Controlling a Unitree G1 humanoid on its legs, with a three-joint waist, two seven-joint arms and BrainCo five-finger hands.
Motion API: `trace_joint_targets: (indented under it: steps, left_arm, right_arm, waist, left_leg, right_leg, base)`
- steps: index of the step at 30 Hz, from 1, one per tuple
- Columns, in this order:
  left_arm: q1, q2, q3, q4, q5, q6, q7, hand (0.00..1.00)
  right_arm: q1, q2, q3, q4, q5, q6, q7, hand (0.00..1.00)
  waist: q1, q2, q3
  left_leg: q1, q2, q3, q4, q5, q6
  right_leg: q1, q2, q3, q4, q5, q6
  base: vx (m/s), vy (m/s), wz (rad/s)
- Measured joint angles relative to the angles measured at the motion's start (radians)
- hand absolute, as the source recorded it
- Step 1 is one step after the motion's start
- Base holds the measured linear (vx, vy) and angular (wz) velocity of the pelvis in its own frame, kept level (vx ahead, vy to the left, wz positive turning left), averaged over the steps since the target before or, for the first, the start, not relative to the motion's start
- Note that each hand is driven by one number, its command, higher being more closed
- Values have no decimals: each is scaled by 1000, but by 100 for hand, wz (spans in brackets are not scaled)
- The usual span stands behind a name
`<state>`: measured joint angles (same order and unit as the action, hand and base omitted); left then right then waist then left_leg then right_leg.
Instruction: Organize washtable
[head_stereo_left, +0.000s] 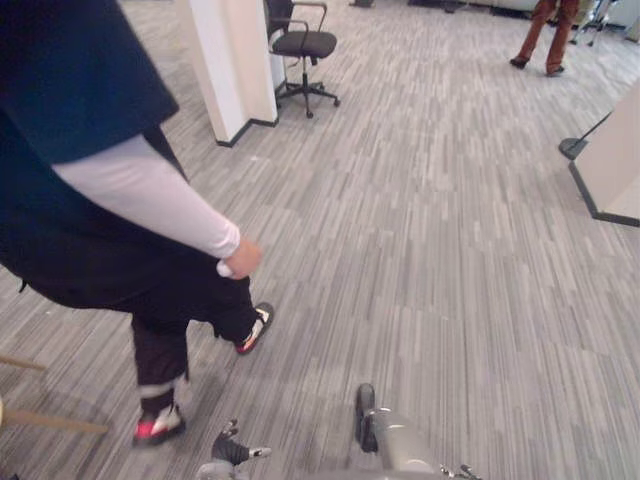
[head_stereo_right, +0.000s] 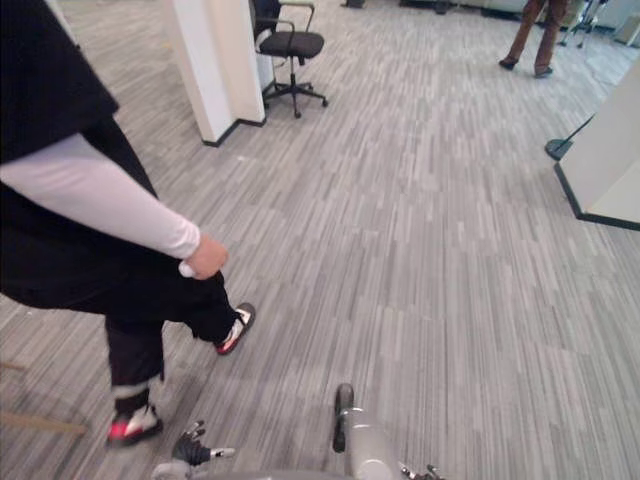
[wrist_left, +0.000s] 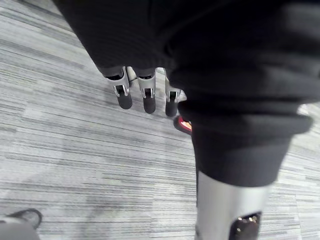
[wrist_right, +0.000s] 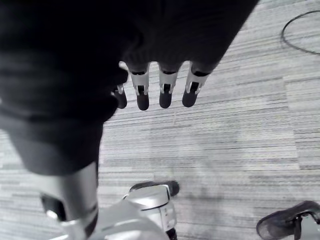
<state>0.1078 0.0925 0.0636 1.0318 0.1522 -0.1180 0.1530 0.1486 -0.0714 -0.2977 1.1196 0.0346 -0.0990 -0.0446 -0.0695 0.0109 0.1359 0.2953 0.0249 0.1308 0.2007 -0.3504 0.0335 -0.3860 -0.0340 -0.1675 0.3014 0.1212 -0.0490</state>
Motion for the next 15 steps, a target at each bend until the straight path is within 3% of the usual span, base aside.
trace_joint_targets:
  steps: [1,2,3,4,5,6,7,8,9,10,11,13,14,15]
  left_arm:
    - [-5,-25,37,1,0,0,-2,0]
    - [-12,-40,52,-2,1,-1,-3,0]
    - [-7,-81,111,4,1,-4,-5,0]
    - [10,-89,149,0,-2,-11,-5,0]
    - [13,-103,163,5,-1,-11,-12,0]
    - [26,-105,181,2,-4,-13,-25,0]
    - [30,-96,200,2,-4,-14,-26,0]
    - [39,-76,219,3,-4,-8,-25,0]
    - [70,-64,227,2,-7,-10,-25,0]
    - [79,-67,241,-1,-11,-14,-24,0]
    - [97,-65,250,1,-14,-11,-25,0]
    - [110,-62,249,3,-17,-8,-33,0]
    - [114,-61,245,20,-25,-7,-40,0]
    - [120,-66,241,25,-26,-4,-40,0]
  right_arm:
    - [-13,1,-32,-6,-2,-1,-8,0]
    - [-13,-8,-53,-7,-4,-3,-10,0]
    - [1,-11,-60,-11,-5,-6,-11,0]
    - [19,-10,-58,-15,-4,-3,-11,0]
    - [32,-27,-57,-23,-4,-2,-12,0]
    - [26,-38,-69,-18,5,-2,-15,0]
    - [15,-32,-73,-7,7,-4,-18,0]
    - [3,-25,-73,8,13,-1,-17,0]
    - [-4,-15,-62,21,13,-2,-17,0]
    - [-6,-10,-62,26,13,-3,-16,0]
    - [-30,-8,-62,43,13,-3,-15,0]
    - [-36,-3,-64,46,13,-3,-15,0]
    - [-36,-3,-63,45,13,-6,-13,0]
    - [-32,-9,-63,44,13,-7,-10,0]
  waist:
    - [6,15,11]
    - [-3,15,24]
    - [-12,31,34]
    - [-1,46,10]
    - [4,91,2]
    - [10,120,4]
    - [19,113,7]
    - [33,82,14]
    - [37,52,17]
    - [37,41,20]
    - [55,23,26]
    - [60,11,31]
    - [62,12,30]
    - [63,20,25]
  left_leg:
    - [-17,9,-20,101,44,-70]
    - [-29,5,-31,182,87,-80]
    - [-93,28,-41,404,191,-106]
    - [-159,51,-37,585,324,-166]
    - [-216,116,-2,755,430,-173]
    - [-295,196,49,921,389,-116]
    - [-340,224,82,984,350,-66]
    - [-395,241,113,1020,299,-33]
    - [-452,240,122,992,252,-40]
    - [-482,236,125,962,232,-39]
    - [-548,234,138,817,184,-63]
    - [-590,215,162,566,176,-82]
    - [-617,192,163,357,183,-93]
    - [-629,158,149,172,214,-131]
  right_leg:
    - [-3,-12,-1,105,-72,-8]
    - [-7,-31,-8,186,-111,-20]
    - [12,3,-44,252,-189,-12]
    - [70,26,-54,188,-213,-56]
    - [116,58,-62,187,-267,-58]
    - [175,95,-39,165,-301,-72]
    - [214,102,-16,147,-317,-75]
    - [296,96,21,94,-326,-67]
    - [377,80,44,24,-329,-59]
    - [419,73,55,-6,-329,-54]
    - [491,51,77,-64,-338,-33]
    - [546,27,82,-104,-359,3]
    - [589,5,73,-133,-387,29]
    - [631,-8,54,-157,-427,54]
  base:
    - [951,-179,-1]
    - [907,-191,5]
    - [718,-228,2]
    - [674,-252,-21]
    - [801,-162,-56]
    - [570,-52,-67]
    - [706,6,-77]
    - [674,16,-63]
    - [803,27,-47]
    - [784,49,-40]
    - [604,85,-30]
    - [572,140,-14]
    - [566,241,14]
    - [582,278,18]
